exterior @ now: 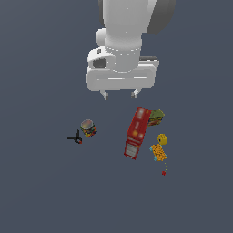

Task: Pick up a designated object from a clutter of objects.

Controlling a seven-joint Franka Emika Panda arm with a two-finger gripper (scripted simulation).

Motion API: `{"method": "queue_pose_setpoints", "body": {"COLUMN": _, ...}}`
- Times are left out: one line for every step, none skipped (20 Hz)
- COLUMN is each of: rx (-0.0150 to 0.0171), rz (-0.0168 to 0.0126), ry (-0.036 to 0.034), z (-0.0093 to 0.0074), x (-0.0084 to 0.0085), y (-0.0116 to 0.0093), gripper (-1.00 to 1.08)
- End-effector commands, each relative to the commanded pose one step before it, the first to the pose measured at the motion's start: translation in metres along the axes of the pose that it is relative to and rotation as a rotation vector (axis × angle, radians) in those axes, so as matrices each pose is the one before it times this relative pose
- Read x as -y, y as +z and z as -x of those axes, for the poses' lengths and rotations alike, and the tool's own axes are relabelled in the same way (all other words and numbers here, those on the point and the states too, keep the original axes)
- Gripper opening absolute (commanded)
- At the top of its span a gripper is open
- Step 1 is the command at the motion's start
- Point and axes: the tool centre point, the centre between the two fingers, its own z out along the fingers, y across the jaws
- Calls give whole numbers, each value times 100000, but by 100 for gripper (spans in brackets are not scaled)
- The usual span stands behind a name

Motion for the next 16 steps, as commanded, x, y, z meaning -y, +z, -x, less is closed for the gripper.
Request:
{"method": "queue_pose_setpoints", "body": {"rx": 208, "rz": 98, "ry": -1617, "z": 4, "x": -614, "y": 783, "gripper": 100}}
{"method": "queue_pose_setpoints", "body": {"rx": 77, "rz": 44, "ry": -841, "z": 8, "x": -297, "y": 381, "gripper": 100}}
{"method": "queue_pose_setpoints", "body": {"rx": 84, "rz": 46, "ry": -927, "z": 16, "x": -320, "y": 415, "gripper": 100}}
{"method": "queue_pose_setpoints", "body": {"rx": 91, "rz": 44, "ry": -1000, "z": 27, "x": -350, "y": 450, "gripper": 100}}
{"method": "queue_pose_setpoints", "body": {"rx": 100, "rz": 41, "ry": -1082, "z": 40, "x": -376, "y": 487, "gripper": 100}}
{"method": "queue_pose_setpoints", "body": {"rx": 108, "rz": 38, "ry": -1164, "z": 56, "x": -401, "y": 522, "gripper": 100}}
{"method": "queue_pose_setpoints", "body": {"rx": 114, "rz": 33, "ry": -1245, "z": 74, "x": -427, "y": 557, "gripper": 100}}
{"method": "queue_pose_setpoints", "body": {"rx": 122, "rz": 27, "ry": -1330, "z": 94, "x": -450, "y": 593, "gripper": 100}}
{"method": "queue_pose_setpoints", "body": {"rx": 128, "rz": 19, "ry": -1413, "z": 118, "x": -472, "y": 628, "gripper": 100}}
{"method": "queue_pose_setpoints", "body": {"rx": 134, "rz": 9, "ry": -1496, "z": 145, "x": -494, "y": 662, "gripper": 100}}
{"method": "queue_pose_setpoints", "body": {"rx": 139, "rz": -2, "ry": -1578, "z": 174, "x": -513, "y": 696, "gripper": 100}}
{"method": "queue_pose_setpoints", "body": {"rx": 139, "rz": -14, "ry": -1616, "z": 200, "x": -514, "y": 710, "gripper": 100}}
{"method": "queue_pose_setpoints", "body": {"rx": 135, "rz": -27, "ry": -1618, "z": 223, "x": -504, "y": 707, "gripper": 100}}
{"method": "queue_pose_setpoints", "body": {"rx": 130, "rz": -39, "ry": -1620, "z": 245, "x": -492, "y": 704, "gripper": 100}}
{"method": "queue_pose_setpoints", "body": {"rx": 125, "rz": -51, "ry": -1621, "z": 266, "x": -480, "y": 701, "gripper": 100}}
{"method": "queue_pose_setpoints", "body": {"rx": 119, "rz": -62, "ry": -1621, "z": 287, "x": -467, "y": 698, "gripper": 100}}
